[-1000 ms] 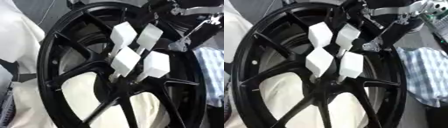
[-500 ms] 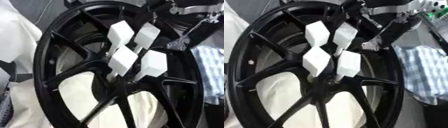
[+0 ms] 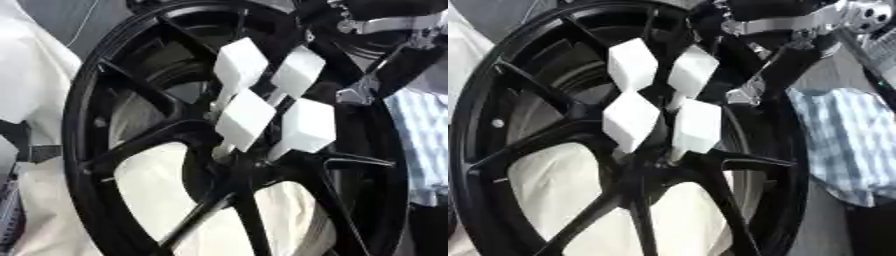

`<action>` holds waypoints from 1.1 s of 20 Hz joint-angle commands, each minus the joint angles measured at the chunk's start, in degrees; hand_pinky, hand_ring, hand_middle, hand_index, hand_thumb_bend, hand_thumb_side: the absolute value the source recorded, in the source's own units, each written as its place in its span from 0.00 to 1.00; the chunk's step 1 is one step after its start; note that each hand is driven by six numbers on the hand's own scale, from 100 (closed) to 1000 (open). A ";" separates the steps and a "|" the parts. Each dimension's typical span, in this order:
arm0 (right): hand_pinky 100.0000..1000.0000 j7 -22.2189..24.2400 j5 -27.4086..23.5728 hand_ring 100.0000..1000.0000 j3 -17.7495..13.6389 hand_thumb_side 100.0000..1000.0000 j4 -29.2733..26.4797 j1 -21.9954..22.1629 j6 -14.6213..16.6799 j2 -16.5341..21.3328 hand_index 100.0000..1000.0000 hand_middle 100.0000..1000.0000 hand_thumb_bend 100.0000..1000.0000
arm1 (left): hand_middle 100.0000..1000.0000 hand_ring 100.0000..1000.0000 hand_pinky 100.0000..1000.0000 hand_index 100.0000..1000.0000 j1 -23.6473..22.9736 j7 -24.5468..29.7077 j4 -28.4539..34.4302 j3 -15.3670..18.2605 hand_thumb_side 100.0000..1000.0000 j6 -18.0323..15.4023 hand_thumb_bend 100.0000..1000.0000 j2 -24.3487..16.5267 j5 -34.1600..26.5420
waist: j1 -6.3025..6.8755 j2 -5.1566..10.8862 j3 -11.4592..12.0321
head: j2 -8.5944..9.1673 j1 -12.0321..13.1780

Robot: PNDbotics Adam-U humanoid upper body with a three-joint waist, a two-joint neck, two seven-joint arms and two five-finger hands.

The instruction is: Pull the pin out of the wheel hub.

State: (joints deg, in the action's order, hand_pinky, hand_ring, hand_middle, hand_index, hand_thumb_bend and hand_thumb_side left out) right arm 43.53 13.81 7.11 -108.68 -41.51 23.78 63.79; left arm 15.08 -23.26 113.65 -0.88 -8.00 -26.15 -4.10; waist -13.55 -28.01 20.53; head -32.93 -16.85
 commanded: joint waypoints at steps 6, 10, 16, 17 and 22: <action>0.93 0.68 0.34 0.94 -0.09 0.32 0.50 -0.82 2.68 1.20 0.84 0.83 0.00 | 0.48 0.62 0.80 0.75 0.09 0.04 0.94 -0.12 0.77 0.06 0.00 -0.52 -0.07 | 0.61 0.39 -0.09 | 0.81 -0.45; 0.93 -0.60 -0.53 0.93 -0.06 0.31 0.49 -1.19 2.61 1.07 0.81 0.80 0.00 | 0.48 0.62 0.80 0.75 0.09 0.01 0.94 -0.20 0.77 0.13 0.00 -0.45 -0.03 | 0.61 0.32 -0.28 | 0.91 -0.33; 0.92 -1.01 -0.68 0.91 0.38 0.28 0.61 -1.10 2.62 0.95 0.70 0.70 0.00 | 0.48 0.62 0.80 0.75 -0.12 -0.04 0.94 -0.09 0.77 0.24 0.00 -0.23 -0.33 | 0.61 0.33 -0.26 | 1.13 -0.40; 0.91 -1.14 -0.91 0.90 0.42 0.28 0.60 -1.18 2.65 0.91 0.66 0.65 0.00 | 0.48 0.62 0.80 0.75 -0.16 -0.06 0.94 -0.07 0.77 0.27 0.00 -0.20 -0.36 | 0.61 0.38 -0.29 | 1.04 -0.39; 0.89 -2.65 -3.52 0.85 0.86 0.21 1.00 -1.45 2.16 0.52 0.50 0.48 0.00 | 0.48 0.62 0.81 0.75 -0.12 -0.06 0.94 -0.01 0.77 0.24 0.00 -0.18 -0.48 | 0.61 0.63 -0.39 | 1.02 -0.50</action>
State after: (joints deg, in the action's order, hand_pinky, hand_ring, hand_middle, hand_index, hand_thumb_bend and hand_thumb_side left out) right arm 40.91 11.20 8.43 -107.77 -42.31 25.48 63.21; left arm 14.79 -23.36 113.65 -1.20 -7.87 -25.63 -4.39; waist -13.55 -28.67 20.20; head -32.58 -17.21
